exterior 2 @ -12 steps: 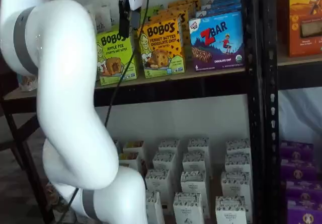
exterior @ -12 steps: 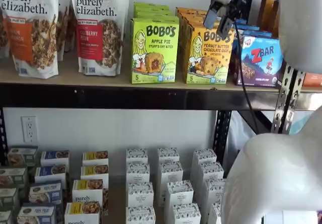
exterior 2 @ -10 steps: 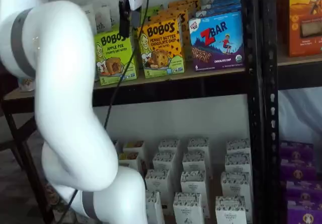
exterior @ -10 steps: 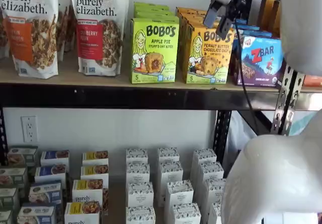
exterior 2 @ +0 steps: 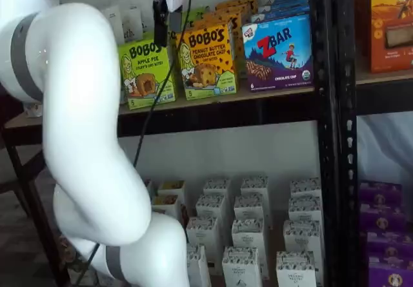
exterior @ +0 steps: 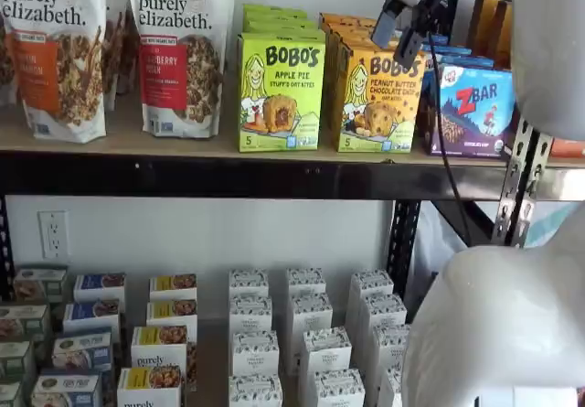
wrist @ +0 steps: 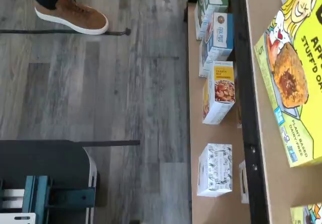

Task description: Pick up the orange box on the top shelf, the fifth box from the left

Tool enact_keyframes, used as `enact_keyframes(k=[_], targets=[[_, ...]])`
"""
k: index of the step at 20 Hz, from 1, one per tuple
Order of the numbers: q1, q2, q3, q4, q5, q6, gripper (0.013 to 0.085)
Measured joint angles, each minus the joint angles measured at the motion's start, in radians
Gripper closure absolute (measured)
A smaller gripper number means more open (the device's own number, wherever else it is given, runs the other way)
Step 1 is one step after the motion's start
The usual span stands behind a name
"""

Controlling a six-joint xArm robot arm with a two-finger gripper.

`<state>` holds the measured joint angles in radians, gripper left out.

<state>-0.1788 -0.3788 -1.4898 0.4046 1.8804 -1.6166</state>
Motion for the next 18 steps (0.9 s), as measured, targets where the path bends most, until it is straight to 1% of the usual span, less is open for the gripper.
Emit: enact_keyframes(k=[4,8,12,15,18], targets=[[-0.002,-0.001,0.000,-0.011,-0.005,-0.006,0.0130],[-0.018,0.012,-0.017,-0.003,0.001,-0.016,0.0130],[-0.035,0.026,-0.034,-0.001,-0.028,-0.030,0.0130],[-0.046,0.048,-0.060,-0.010,-0.042,-0.044,0.0130],[-0.055,0.071,-0.079,-0.030,-0.065,-0.061,0.0130]])
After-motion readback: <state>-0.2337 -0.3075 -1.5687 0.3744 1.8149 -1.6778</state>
